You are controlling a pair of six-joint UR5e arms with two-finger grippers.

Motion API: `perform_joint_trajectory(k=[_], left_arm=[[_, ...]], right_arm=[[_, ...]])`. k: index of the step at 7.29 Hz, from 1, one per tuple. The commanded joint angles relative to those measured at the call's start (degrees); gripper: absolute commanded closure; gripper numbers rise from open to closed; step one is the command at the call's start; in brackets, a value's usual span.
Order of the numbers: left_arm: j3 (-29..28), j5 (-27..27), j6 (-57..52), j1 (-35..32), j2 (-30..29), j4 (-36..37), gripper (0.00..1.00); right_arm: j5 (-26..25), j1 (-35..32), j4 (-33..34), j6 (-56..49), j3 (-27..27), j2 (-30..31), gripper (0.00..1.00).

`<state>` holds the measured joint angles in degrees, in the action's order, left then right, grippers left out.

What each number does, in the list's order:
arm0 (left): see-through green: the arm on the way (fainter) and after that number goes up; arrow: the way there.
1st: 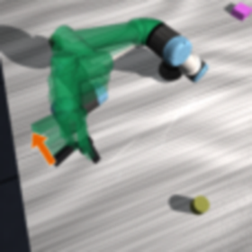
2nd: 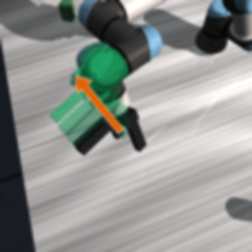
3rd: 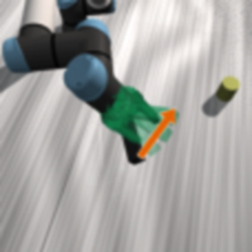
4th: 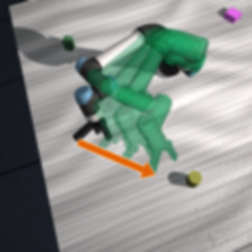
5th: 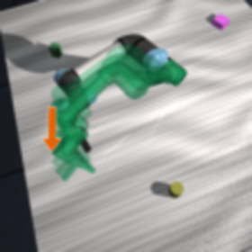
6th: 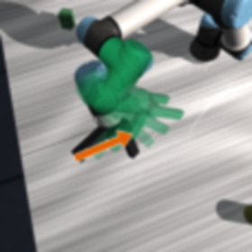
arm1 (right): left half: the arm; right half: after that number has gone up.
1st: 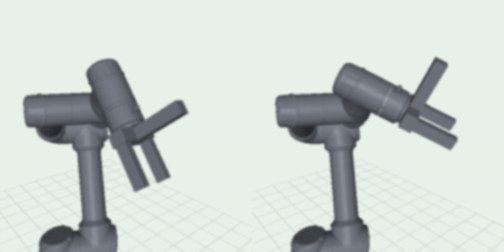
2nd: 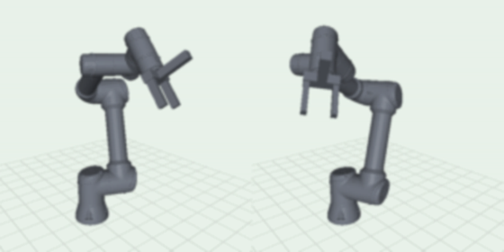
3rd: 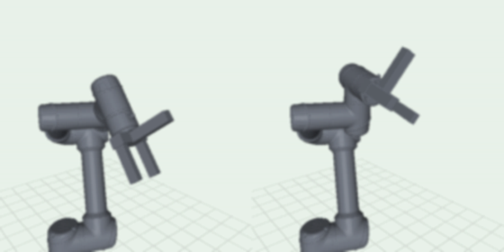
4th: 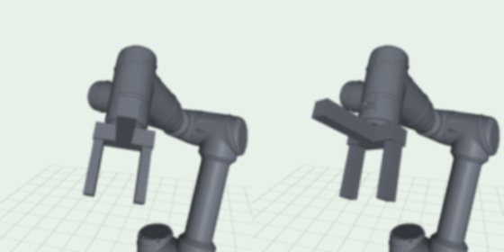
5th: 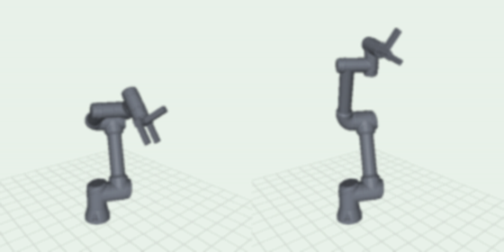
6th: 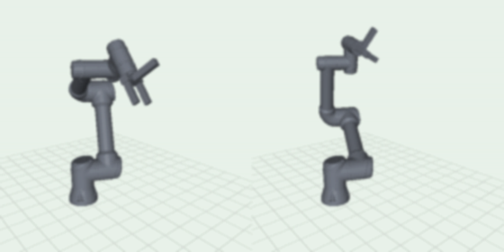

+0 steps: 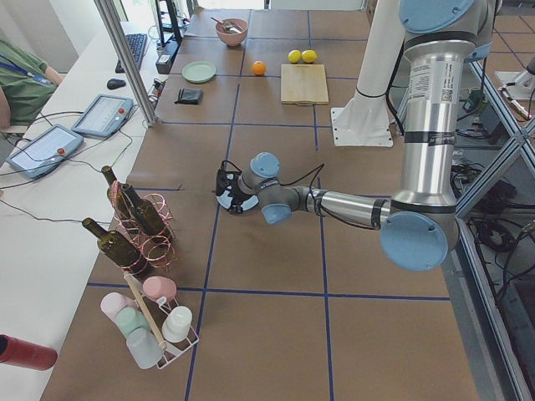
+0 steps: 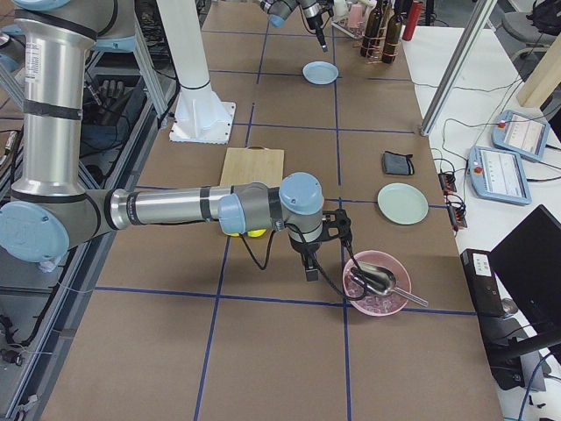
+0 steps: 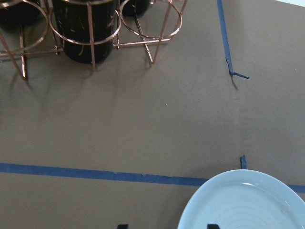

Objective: Pick orange to plate
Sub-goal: 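Reach the left gripper to the rim of the light blue plate and grip it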

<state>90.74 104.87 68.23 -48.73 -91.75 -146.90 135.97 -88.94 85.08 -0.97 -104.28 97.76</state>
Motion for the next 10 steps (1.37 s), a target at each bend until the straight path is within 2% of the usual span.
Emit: perform_joint_trajectory(k=[1, 4, 6, 7, 8, 9, 10], left_arm=[[-2.1, -1.4, 1.2, 2.3, -1.3, -0.3, 0.45], [-3.3, -1.6, 0.9, 3.0, -1.3, -0.1, 0.45], [-3.6, -1.7, 0.9, 4.1, -1.3, -0.2, 0.51], [-3.6, -2.0, 1.0, 4.2, -1.2, -0.3, 0.59], [-3.6, -2.6, 0.9, 4.3, -1.2, -0.3, 0.84], [-3.4, -2.6, 0.9, 4.3, -1.2, -0.3, 1.0], [-1.8, -2.7, 0.9, 4.3, -1.2, -0.3, 1.0]], right_arm=[[0.0, 0.0, 0.0, 0.0, 0.0, 0.0, 0.0], [0.0, 0.0, 0.1, 0.0, 0.2, 0.1, 0.0], [0.0, 0.0, 0.1, 0.0, 0.2, 0.1, 0.0], [0.0, 0.0, 0.1, 0.0, 0.4, 0.2, 0.0], [0.1, 0.0, 0.1, 0.0, 0.4, 0.2, 0.0], [0.0, 0.0, 0.1, 0.0, 0.4, 0.2, 0.0], [0.0, 0.0, 0.1, -0.1, 0.4, 0.2, 0.0]])
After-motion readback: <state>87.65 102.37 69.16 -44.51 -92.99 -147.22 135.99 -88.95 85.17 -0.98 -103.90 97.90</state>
